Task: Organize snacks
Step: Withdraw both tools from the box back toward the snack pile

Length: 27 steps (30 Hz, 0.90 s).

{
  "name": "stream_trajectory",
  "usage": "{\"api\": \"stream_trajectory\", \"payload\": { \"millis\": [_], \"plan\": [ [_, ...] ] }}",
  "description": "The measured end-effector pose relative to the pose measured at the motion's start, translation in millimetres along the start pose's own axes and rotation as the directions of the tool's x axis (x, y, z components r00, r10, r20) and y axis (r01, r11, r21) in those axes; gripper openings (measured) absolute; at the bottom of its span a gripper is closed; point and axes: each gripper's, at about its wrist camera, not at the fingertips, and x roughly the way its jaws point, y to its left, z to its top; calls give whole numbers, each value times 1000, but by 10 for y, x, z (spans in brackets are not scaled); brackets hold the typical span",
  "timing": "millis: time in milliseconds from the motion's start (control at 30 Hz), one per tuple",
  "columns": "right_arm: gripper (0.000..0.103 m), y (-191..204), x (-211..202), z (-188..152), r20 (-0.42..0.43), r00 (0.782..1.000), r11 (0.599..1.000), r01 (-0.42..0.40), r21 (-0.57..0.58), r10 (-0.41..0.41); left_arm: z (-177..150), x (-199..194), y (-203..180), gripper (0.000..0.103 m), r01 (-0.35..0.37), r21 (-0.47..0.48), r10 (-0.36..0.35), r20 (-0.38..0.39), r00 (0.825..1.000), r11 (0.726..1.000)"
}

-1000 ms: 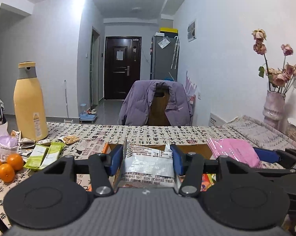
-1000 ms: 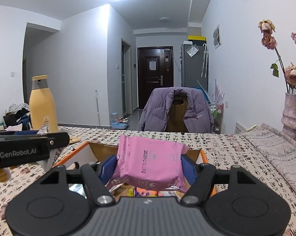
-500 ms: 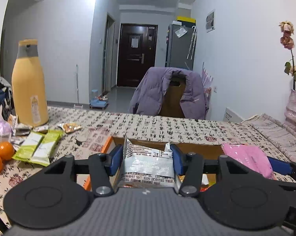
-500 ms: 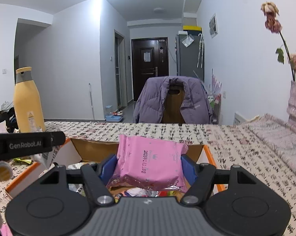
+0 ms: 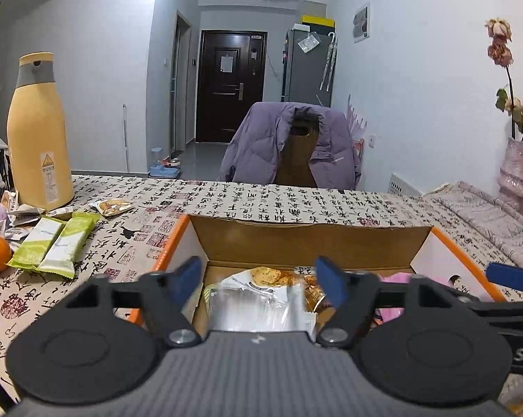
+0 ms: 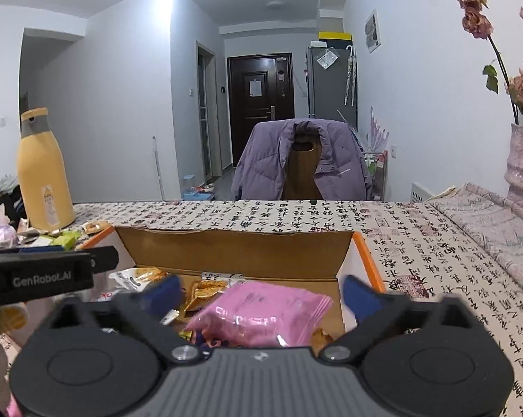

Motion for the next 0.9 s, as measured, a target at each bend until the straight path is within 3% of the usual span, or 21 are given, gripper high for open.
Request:
{"api": "stream_trajectory", "payload": {
  "millis": [100,767,900],
  "plan": [
    [103,-24,-1,-8,-4,1000,1000,15,5,-15,5,-22,50,103,-11,-28,11,12,1000,1000],
    [103,-113,-123,41,31,999,999,24,36,-25,131,-172,58,103,-24,-79,27,33,999,997],
    [103,-117,-220,103,-3,1000,999,7,48,-7,160,-300,25,103,-34,-63,36,44,998,997]
  ]
}}
